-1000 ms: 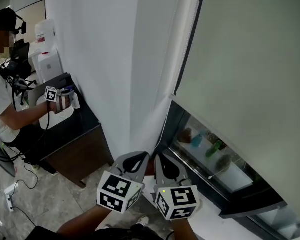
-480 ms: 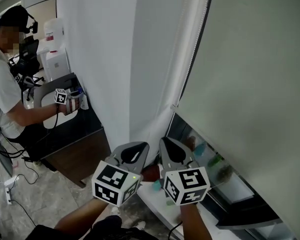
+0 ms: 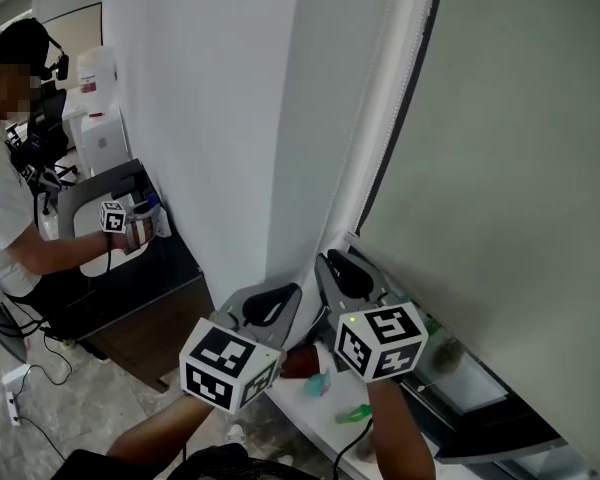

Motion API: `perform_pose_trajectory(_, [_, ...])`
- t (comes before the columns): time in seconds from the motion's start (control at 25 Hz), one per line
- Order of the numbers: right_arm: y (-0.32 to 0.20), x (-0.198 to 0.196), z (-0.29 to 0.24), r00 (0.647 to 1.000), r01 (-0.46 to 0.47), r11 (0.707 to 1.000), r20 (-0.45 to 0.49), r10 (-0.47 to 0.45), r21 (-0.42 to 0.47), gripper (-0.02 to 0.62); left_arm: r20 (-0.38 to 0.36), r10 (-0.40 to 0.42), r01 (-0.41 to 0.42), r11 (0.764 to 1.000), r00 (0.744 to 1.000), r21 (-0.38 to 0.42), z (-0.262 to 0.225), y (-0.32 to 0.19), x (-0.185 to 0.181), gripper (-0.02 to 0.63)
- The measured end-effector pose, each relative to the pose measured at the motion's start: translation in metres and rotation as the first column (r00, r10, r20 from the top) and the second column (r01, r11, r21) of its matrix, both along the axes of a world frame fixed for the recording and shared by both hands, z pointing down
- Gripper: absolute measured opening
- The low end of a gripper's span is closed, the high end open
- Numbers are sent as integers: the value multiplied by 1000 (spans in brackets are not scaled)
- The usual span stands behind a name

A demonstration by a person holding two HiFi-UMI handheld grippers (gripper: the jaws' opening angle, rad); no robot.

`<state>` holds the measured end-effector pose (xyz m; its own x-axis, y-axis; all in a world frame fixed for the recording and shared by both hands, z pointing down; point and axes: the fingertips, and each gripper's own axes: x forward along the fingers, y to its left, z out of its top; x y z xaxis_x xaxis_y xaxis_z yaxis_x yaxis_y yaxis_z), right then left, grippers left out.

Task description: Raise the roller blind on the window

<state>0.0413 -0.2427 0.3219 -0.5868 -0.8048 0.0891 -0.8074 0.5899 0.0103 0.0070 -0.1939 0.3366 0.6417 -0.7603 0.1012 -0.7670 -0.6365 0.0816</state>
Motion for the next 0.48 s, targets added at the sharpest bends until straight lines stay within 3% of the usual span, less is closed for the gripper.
perform_pose_trajectory(0.16, [-16,-4,0,999,31,1000,-16,-31,-4,84,-3,28,-28,1000,1000,14,-4,-2,0,-2])
perform_pose_trajectory(0.48, [-26,-16,-3,986,165,986,-5,-165,7,75,1,37,-37,999,999,27,-10,-7,-7,-2])
